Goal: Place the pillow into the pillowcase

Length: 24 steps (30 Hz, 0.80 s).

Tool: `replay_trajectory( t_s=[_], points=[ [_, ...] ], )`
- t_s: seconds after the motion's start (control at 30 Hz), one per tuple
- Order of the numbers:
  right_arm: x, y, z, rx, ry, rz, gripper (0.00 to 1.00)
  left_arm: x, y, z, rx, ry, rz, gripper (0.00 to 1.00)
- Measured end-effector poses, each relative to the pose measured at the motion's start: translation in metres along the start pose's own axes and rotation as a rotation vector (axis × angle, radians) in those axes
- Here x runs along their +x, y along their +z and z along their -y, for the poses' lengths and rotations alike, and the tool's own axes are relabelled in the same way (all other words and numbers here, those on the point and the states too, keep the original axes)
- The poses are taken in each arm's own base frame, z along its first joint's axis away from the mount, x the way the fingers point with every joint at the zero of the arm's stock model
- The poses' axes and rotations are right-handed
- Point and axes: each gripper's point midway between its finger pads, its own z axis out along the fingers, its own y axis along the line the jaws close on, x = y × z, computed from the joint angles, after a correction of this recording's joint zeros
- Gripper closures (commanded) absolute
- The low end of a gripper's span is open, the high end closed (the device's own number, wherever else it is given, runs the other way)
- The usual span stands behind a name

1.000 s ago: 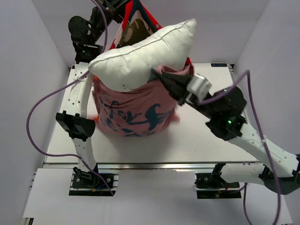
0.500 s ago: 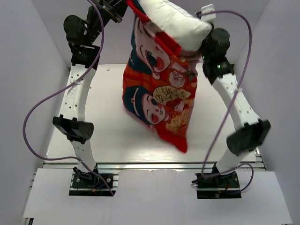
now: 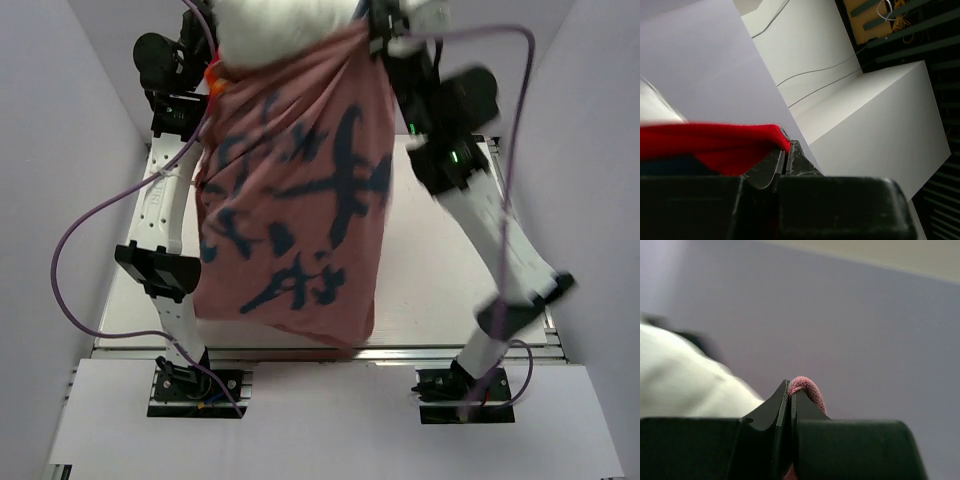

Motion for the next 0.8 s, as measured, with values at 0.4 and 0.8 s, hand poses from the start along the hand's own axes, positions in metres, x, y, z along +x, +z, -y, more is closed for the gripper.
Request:
replay_trajectory(
  t_s=[0.4, 0.8],
  points=[
    [0.229, -0.058, 0.063, 0.121, -0.081, -0.533, 1.00, -0.001, 0.001, -0.008, -0.043, -0.025, 0.014, 1.00],
    [-0.005, -0.002, -0.019, -0.014, -0.025, 0.014, 1.00, -0.001, -0.001, 0.009, 0.014, -0.008, 0.007, 1.00]
  ],
)
